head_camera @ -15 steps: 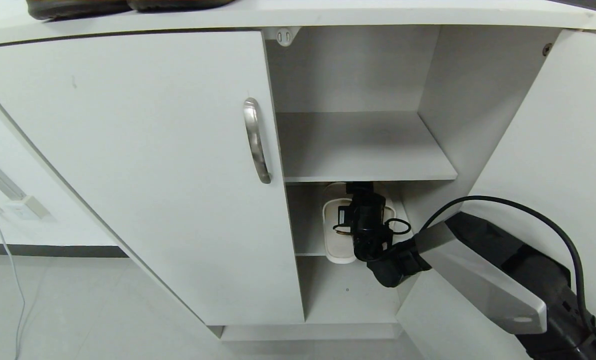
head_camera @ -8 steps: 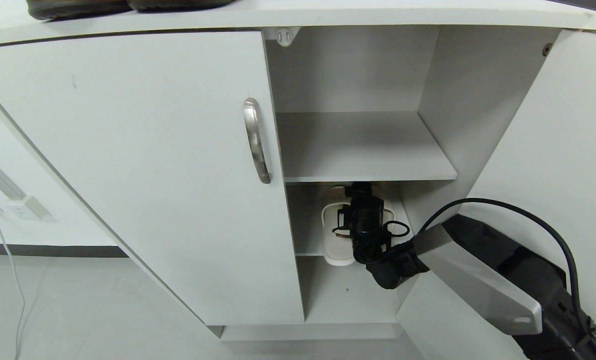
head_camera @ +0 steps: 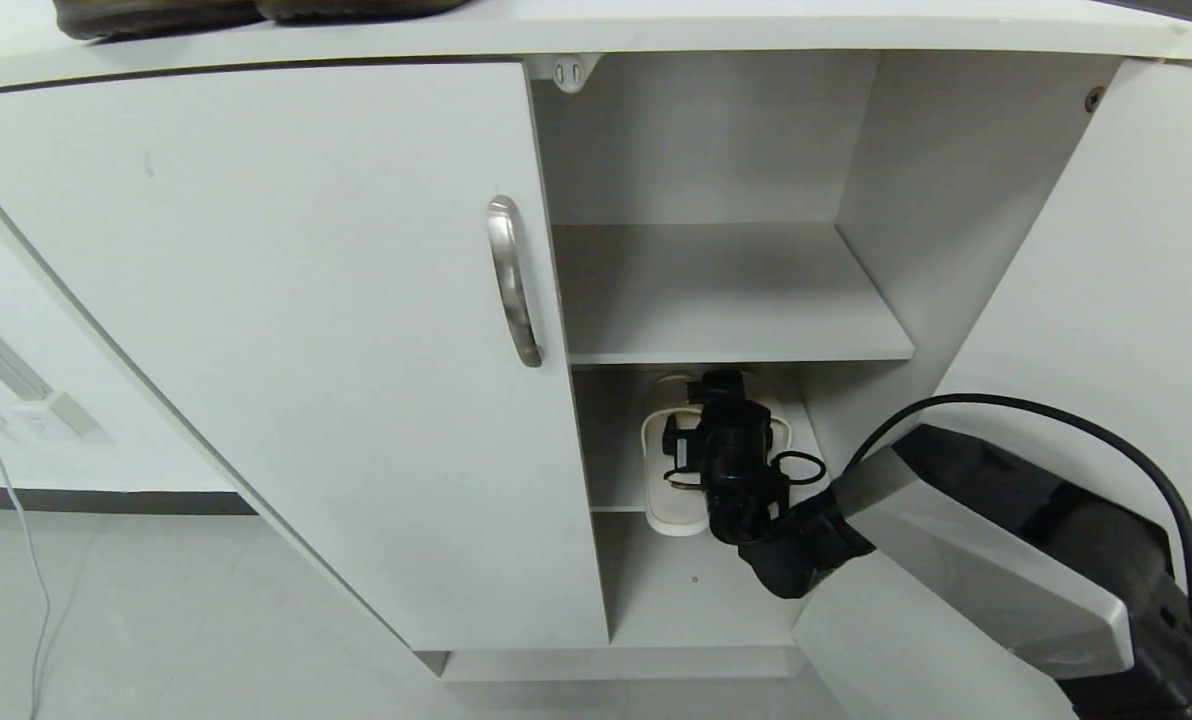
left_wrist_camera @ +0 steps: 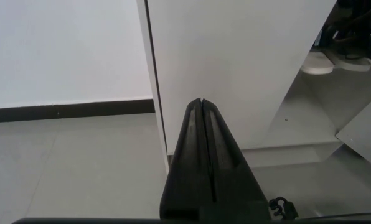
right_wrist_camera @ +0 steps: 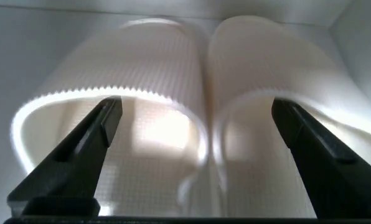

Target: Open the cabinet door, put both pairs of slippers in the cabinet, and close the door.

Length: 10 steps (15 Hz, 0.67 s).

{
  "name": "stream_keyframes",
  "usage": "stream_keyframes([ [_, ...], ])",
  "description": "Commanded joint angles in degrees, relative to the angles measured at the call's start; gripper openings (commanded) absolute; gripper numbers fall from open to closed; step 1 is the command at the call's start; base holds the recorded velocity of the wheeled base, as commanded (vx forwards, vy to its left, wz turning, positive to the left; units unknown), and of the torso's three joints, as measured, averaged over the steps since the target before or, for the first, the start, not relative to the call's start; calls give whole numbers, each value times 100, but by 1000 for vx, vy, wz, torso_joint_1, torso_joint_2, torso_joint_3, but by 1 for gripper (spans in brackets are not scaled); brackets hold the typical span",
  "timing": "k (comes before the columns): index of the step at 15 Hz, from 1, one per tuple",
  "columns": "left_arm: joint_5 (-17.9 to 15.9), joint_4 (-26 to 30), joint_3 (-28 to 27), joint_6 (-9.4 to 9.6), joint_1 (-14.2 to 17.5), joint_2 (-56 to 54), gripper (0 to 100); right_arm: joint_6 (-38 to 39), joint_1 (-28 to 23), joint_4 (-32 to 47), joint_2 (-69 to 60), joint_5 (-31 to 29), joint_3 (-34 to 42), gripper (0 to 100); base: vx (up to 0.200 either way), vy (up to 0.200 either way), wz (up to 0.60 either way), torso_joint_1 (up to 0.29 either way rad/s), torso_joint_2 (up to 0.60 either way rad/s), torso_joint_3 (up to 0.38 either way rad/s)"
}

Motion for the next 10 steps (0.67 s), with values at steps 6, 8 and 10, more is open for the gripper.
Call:
stream_keyframes([
  [6, 0, -1, 0, 11, 0, -2, 0, -7, 496, -1217, -1807, -43, 3069, 100, 0, 0, 0, 0, 0, 0],
  [8, 0, -1, 0, 11, 0, -2, 0, 10, 866, -1630, -2370, -86, 4115, 100, 0, 0, 0, 0, 0, 0],
  [10, 0, -1, 0, 11, 0, -2, 0, 37, 1147, -1867, -2774, -122, 4826, 100, 0, 0, 0, 0, 0, 0],
])
